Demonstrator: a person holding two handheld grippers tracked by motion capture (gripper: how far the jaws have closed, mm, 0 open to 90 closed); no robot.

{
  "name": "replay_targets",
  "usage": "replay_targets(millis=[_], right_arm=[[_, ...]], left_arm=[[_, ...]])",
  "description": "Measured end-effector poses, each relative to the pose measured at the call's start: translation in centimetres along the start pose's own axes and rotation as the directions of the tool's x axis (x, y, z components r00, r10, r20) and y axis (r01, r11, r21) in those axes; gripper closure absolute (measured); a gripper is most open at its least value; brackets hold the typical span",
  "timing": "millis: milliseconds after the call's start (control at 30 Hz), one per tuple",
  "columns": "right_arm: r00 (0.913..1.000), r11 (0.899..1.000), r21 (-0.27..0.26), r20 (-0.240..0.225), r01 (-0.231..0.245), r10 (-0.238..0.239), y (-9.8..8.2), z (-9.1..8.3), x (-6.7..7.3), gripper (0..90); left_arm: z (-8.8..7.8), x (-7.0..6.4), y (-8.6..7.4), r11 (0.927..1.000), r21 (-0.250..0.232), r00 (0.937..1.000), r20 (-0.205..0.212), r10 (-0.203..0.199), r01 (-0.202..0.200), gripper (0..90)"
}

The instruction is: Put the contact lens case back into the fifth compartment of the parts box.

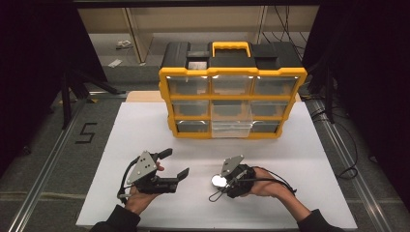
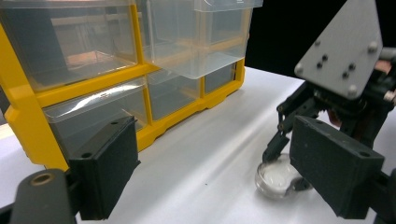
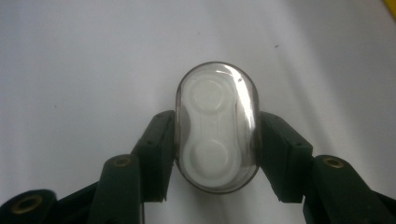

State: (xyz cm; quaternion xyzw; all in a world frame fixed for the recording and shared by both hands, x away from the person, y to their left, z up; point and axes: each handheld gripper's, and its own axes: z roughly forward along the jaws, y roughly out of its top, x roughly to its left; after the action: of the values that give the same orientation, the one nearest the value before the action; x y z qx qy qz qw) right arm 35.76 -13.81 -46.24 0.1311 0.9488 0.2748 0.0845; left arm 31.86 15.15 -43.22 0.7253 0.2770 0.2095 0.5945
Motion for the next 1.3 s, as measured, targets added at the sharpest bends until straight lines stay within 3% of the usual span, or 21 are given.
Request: replay_targets(millis=[433,667,1300], right_arm=[[0.9978,0.988,-0.148,0.051,-0.035,0.043,1.1,-3.1,-0.4,49.6],[0.9961,0.981,-0.186,0.066,-0.044,0.057,1.5,-4.3,-0.5,49.5],[0.9911,0.946,-0.322,0.103,-0.047,0.084,2.4,-7.6,-0.6,49.6]], left_arm=[[0.0,0.0,0.0,1.0000,-0.001,1.0000,0.000,-0.001,0.001,15.2],[0.0,0.0,0.0,1.0000,-0.001,1.0000,0.000,0.000,0.000,15.2],[0.0,0.0,0.0,1.0000,-0.003,1.0000,0.002,-0.001,0.001,15.2]])
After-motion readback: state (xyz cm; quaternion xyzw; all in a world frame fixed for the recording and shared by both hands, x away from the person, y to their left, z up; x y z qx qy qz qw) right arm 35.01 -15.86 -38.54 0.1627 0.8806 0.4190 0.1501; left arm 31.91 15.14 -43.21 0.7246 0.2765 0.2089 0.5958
